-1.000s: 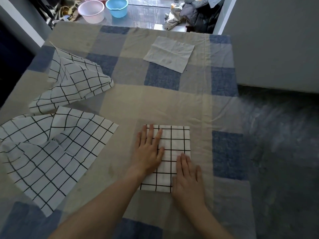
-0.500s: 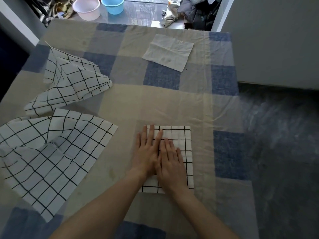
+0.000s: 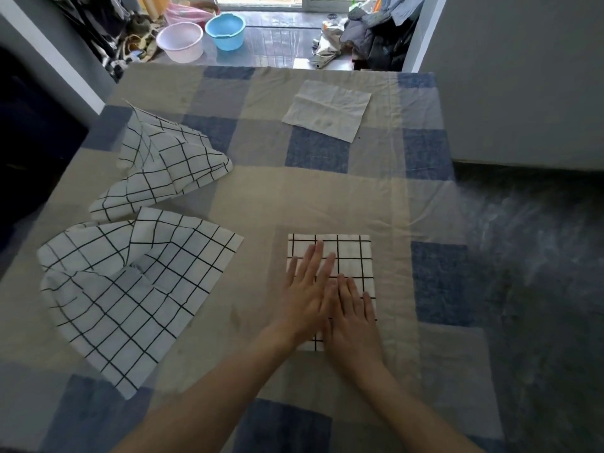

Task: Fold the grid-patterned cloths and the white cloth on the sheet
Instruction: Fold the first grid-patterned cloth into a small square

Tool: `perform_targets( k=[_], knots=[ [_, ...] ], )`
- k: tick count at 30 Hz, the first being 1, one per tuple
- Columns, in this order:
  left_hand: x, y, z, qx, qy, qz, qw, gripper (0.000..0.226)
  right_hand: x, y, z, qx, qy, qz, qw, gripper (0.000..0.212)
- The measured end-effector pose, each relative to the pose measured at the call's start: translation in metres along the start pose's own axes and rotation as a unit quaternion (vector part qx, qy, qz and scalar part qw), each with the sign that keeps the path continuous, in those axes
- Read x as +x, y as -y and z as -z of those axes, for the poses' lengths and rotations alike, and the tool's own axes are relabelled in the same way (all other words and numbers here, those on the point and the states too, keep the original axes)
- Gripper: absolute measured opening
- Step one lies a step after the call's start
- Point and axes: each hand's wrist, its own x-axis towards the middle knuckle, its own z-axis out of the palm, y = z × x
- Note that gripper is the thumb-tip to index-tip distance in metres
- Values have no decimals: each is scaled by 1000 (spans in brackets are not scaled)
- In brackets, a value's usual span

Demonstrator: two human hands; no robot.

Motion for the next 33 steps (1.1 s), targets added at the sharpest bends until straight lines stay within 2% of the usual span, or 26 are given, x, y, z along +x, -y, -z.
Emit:
perform_targets(
  k=[2,6,8,14,18,20,23,24,28,29,33],
  knots=[
    [-24,-8,-12,-19,15,-35,999,58,0,0,1,-21,8,7,1000,76],
    [-57,4,-33,-4,30,77,997,56,2,1,0,-14,3,-10,1000,66],
    [-67,12,-30,15,32,88,996,55,3,1,0,-11,2,-12,1000,65],
    [-82,31,-19,42,75,50,995,61,2,3,3,-12,3,-15,1000,66],
    [-81,44,-13,53,121,-3,991,76,1,1,6,-16,20,0,1000,67],
    [-79,44,-8,62,155,-2,986,82,-4,-3,7,-14,34,-5,999,66],
    [-74,42,-1,58,169,0,984,91,-22,-8,13,-15,20,-51,998,65],
    [-73,43,-3,73,154,-13,985,93,-30,-12,14,-17,18,-79,997,66],
    [-72,43,-3,52,178,-25,982,99,-55,-26,26,-22,-2,-234,972,67],
    [-72,43,-4,53,186,-23,981,103,-58,-26,30,-25,-8,-245,969,65],
    [-71,42,-2,65,203,-21,977,102,-61,-9,43,17,-2,-161,987,75]
  ],
)
